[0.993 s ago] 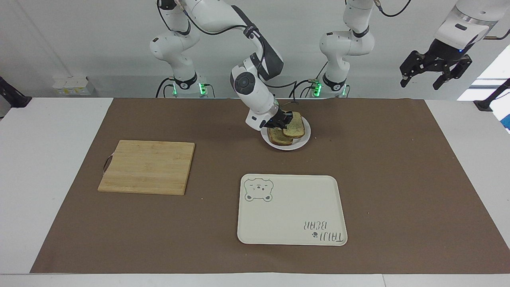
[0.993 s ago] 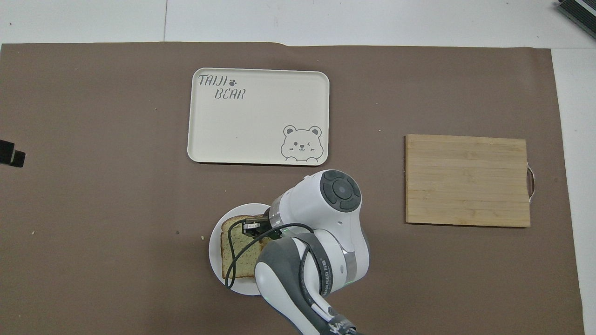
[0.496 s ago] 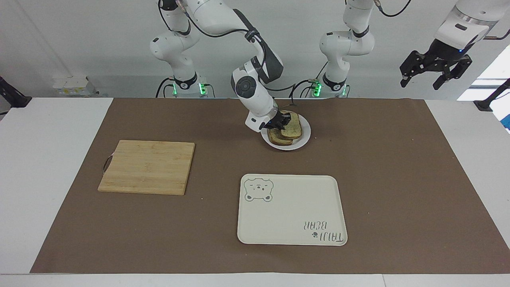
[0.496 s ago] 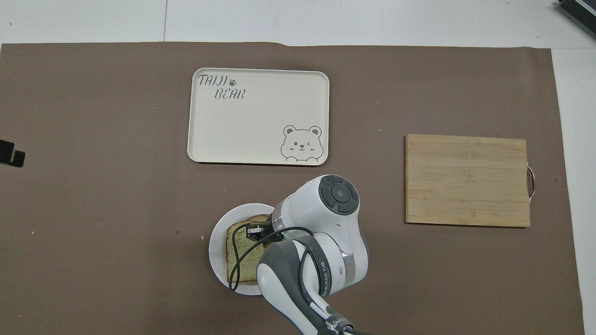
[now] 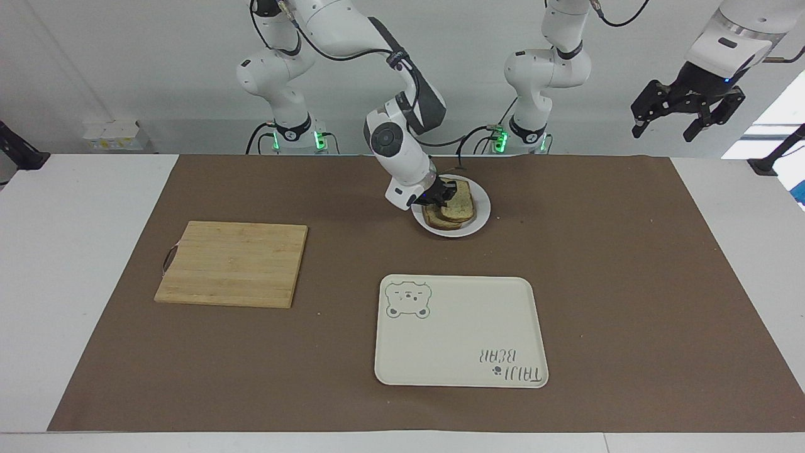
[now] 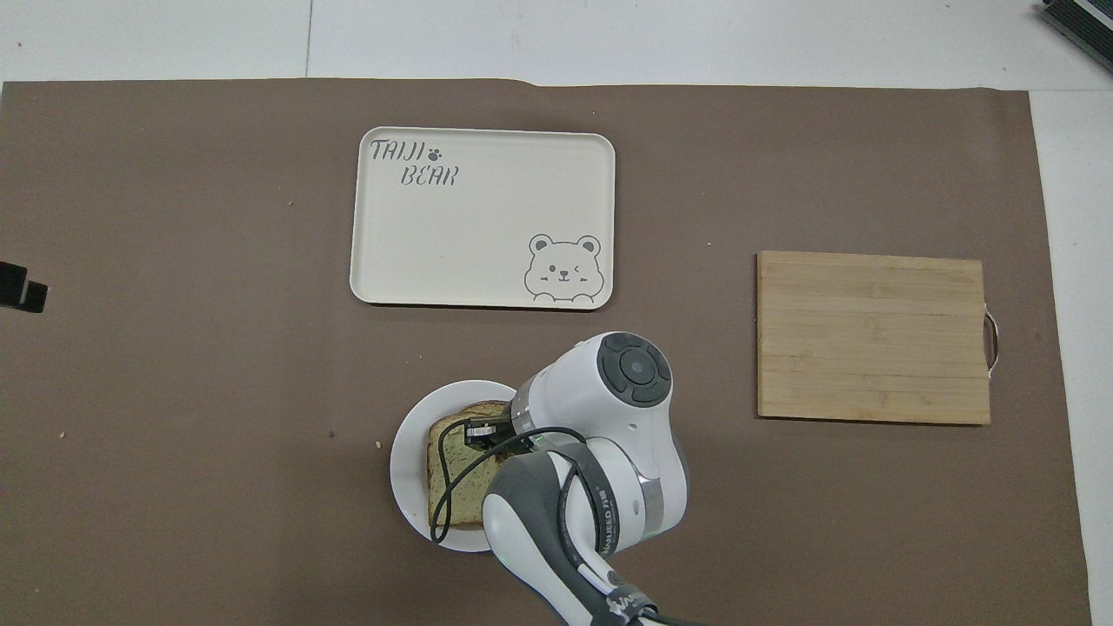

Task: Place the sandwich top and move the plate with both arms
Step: 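Lower the bread slice onto the egg and open the right gripper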

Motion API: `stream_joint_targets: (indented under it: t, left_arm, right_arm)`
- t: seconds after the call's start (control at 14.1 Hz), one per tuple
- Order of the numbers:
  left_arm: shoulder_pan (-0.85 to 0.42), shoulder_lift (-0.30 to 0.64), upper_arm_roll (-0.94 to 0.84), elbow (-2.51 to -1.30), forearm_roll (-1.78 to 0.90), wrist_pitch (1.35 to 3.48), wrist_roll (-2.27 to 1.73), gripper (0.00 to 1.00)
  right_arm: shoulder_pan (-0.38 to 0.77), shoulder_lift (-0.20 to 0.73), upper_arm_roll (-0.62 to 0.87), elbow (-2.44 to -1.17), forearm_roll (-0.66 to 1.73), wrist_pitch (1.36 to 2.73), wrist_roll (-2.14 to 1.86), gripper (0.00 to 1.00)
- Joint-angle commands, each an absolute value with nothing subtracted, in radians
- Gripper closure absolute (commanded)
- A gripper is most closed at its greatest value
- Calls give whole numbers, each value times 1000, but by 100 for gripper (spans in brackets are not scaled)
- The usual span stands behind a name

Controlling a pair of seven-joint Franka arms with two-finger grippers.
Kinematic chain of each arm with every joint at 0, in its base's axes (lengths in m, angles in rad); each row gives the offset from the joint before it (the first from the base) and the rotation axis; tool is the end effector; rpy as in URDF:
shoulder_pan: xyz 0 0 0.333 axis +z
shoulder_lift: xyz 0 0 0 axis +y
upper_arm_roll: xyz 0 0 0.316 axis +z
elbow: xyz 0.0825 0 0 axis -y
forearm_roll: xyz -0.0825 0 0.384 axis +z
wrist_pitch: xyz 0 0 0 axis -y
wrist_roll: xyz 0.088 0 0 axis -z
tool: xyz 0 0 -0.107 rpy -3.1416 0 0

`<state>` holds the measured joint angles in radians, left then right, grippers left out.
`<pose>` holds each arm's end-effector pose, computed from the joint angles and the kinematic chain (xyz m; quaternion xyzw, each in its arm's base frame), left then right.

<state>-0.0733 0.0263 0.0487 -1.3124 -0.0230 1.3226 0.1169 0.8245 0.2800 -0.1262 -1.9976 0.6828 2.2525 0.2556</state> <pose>0.5315 -0.0164 0.7070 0.9972 -0.0734 -0.0075 0.0109 0.4478 0.4020 0.3235 -0.9705 -0.0013 0.1175 0.2106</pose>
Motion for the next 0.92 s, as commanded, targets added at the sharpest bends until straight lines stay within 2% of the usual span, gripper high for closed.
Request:
stream_joint_targets:
  t: [0.0,0.07,0.14,0.21,0.28,0.5,0.85]
  left_arm:
    - [-69,15,48,-1313,-32,1316,106,0]
    - [-69,15,48,-1313,-32,1316,106,0]
    - [-69,15,48,-1313,-32,1316,106,0]
    - [-69,15,48,-1313,-32,1316,106,0]
    - [-69,15,48,-1313,-32,1316,106,0]
    - [-69,15,48,-1313,-32,1316,106,0]
    - [-69,15,48,-1313,-32,1316,106,0]
  right_arm:
    - [833,272,-130,-2023,706,2276,244,100]
    - [830,275,-130,-2020,706,2276,248,95]
    - [822,276,-130,-2020,706,2275,249,72]
    - [822,276,-130,-2020,704,2272,245,16]
    - [824,276,-130,-2011,689,2269,245,0]
    - [824,279,-132,-2000,675,2266,249,0]
    - [819,264,-141,-1996,497,2260,249,0]
